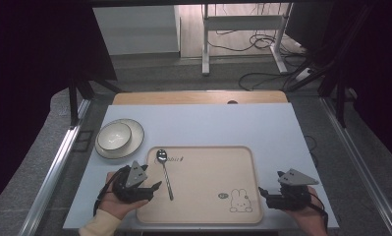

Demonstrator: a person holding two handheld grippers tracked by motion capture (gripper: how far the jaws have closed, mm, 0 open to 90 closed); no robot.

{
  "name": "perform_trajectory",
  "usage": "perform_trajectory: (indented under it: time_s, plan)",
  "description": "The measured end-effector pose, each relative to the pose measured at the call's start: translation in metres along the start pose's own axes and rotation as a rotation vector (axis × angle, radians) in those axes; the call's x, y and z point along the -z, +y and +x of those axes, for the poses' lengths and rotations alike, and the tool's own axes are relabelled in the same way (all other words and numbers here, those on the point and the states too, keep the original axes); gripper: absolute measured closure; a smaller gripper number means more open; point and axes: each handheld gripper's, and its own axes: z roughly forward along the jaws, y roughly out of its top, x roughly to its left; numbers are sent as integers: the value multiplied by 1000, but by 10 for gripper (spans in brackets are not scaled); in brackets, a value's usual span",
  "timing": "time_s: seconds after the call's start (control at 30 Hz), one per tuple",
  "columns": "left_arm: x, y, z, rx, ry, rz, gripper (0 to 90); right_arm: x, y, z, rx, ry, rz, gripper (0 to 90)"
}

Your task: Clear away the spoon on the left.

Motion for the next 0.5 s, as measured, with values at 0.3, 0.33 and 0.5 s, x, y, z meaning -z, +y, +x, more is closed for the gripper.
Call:
perform_trajectory:
  time_s: [0.3,0.33,0.5]
  plan:
    - [1,1,1,-1,-5,-6,296,5,-1,-1,-7,-21,-14,156]
    - [2,1,1,-1,-4,-6,296,6,0,-1,-7,-22,-18,156]
    - [6,-1,3,6,5,-10,296,6,1,-1,-8,-28,-28,157]
